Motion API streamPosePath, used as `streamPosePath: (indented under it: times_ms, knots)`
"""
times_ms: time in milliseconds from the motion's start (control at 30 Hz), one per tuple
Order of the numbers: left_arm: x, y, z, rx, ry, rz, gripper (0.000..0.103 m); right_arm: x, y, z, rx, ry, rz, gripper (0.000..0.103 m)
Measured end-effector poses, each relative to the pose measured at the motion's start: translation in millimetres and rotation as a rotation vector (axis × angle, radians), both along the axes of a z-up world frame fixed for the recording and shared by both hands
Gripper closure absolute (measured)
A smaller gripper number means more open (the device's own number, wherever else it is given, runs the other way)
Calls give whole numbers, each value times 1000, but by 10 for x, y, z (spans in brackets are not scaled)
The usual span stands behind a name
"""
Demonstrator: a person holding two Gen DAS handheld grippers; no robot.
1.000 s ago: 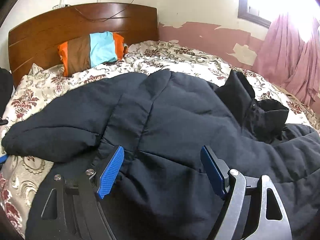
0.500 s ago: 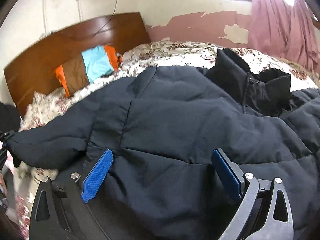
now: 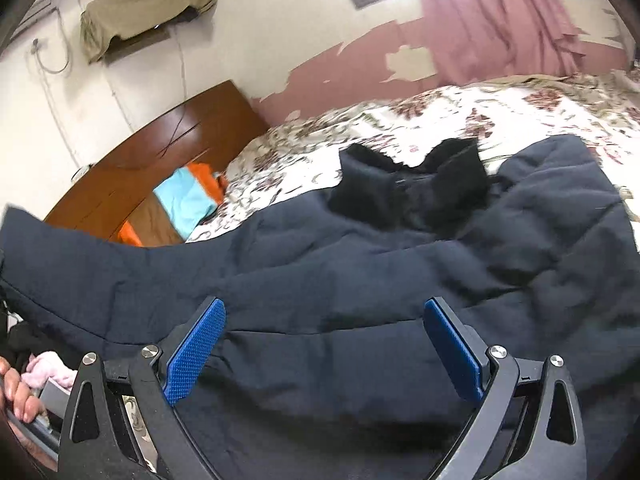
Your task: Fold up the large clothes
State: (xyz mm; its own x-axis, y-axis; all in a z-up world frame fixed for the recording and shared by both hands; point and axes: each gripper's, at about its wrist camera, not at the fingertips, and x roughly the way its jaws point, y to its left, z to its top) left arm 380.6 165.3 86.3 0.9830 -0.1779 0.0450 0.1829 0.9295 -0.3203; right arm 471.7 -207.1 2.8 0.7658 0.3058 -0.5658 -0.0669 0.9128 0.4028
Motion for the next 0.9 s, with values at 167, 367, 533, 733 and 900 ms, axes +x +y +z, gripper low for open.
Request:
streamPosePath:
  times_ms: [167,367,533,733,900]
  knots:
    - [58,-838,89,158,43,-116,95,-146,-489,-11,-20,32,-63,6]
    - [133,-1737,-148,280,160,-327,95,-253,-1126,-116,41,78,-152,6]
    - [378,-2164,-620,324,306,-449,95,-324,-1446,-236,82,66,-205,6]
    - [585,-2480,-1271,389,500,-519,95,-341,-1566,-486,194,56,-142,6]
    - [544,-2661,-1410,466,540,-554,76,-348,-1514,-572,271,57,-25,6]
